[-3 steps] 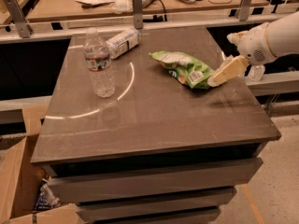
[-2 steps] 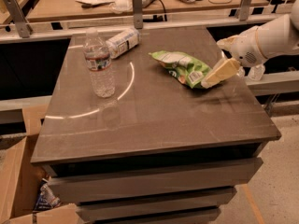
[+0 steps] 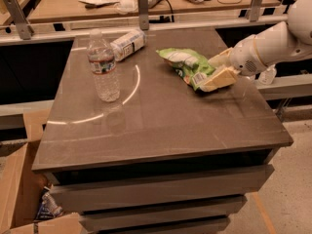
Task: Move green rice chip bag near blue plastic bottle
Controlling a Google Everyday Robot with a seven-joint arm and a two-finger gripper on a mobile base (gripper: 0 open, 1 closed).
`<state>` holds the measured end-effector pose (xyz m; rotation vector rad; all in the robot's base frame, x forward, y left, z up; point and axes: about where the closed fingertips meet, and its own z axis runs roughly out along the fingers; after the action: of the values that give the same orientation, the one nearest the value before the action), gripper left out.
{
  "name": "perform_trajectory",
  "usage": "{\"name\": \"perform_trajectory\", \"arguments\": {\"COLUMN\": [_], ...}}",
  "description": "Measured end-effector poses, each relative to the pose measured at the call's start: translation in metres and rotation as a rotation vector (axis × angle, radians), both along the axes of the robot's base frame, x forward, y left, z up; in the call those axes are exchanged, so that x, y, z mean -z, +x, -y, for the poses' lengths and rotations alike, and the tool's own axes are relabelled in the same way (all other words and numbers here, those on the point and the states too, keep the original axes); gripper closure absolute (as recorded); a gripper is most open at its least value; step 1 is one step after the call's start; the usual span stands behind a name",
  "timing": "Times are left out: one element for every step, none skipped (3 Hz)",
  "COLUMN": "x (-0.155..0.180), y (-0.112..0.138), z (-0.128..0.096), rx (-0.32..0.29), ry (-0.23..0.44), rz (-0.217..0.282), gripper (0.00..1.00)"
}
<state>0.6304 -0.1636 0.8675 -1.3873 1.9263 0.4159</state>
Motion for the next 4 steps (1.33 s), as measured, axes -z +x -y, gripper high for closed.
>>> {"name": "perform_trajectory", "arguments": {"x": [0.003,0.0,-0.023,-0.051], "y": [0.0,0.005,0.02,0.043], "z": [-0.005,-0.006,0.001,0.006], "rx": [-0.016,-0.004,0.056,0.095], "ry": [-0.01,-0.02,0.025,0.071], "rz": [-0.012,-0.009,0.042,0.103], "gripper": [0.79,0.99,1.0,1.0]}}
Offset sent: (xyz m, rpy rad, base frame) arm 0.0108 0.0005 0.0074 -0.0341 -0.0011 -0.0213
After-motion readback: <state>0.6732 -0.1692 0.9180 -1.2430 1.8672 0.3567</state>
